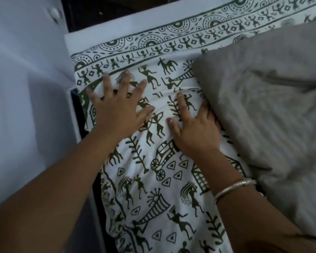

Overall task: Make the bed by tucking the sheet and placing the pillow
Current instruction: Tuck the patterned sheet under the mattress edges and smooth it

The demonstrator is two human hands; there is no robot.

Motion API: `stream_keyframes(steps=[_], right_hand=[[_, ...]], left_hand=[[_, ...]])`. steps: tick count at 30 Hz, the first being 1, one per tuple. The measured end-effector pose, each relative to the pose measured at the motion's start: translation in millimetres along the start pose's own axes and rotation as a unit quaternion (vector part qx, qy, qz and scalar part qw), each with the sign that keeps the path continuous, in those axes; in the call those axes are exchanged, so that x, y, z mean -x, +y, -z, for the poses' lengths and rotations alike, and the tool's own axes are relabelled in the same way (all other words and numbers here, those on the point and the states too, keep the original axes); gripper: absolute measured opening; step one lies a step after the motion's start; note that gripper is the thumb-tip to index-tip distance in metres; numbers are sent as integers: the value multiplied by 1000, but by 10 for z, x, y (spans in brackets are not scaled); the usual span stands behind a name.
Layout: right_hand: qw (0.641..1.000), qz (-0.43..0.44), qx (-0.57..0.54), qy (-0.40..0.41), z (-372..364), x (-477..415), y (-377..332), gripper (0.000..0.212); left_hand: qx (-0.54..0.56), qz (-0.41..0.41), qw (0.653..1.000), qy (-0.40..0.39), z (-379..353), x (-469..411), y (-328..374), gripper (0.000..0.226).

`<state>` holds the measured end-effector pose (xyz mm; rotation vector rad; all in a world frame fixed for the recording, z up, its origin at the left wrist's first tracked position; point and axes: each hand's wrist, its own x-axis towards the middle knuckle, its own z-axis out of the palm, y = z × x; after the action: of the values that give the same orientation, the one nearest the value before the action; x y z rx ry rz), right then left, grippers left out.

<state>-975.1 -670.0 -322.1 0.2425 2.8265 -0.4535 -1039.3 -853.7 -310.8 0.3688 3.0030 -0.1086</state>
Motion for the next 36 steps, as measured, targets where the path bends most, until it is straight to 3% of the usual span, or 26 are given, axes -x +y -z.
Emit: stream_keyframes(steps=[4,15,20,24,27,29,33,36], right_hand=[[1000,-1,-2,-3,-25,-16,-8,63],[1000,25,8,16,-35,-431,-266,67],[997,47,3,61,47,-1105,-652,63],[996,18,9,83,92,-1539,-1020,59],[985,3,-23,170,186,-1691,-1114,34],[978,25,-31,205,247,-1823,-1190,24],[972,78,-45,216,402,-2095,-1409,38],[975,68,-43,205,506,-2134,-1276,33]], left_hand=[[21,19,999,-27,-84,-85,-140,78],[2,27,1000,12,-119,-447,-154,96],[27,50,998,15,92,-1149,-379,69],[42,6,996,74,200,-1519,-430,28],[27,-9,994,101,210,-1667,-470,8],[10,-7,992,126,223,-1738,-564,5],[-14,75,990,120,303,-1885,-726,14],[42,71,990,117,418,-1960,-481,14]])
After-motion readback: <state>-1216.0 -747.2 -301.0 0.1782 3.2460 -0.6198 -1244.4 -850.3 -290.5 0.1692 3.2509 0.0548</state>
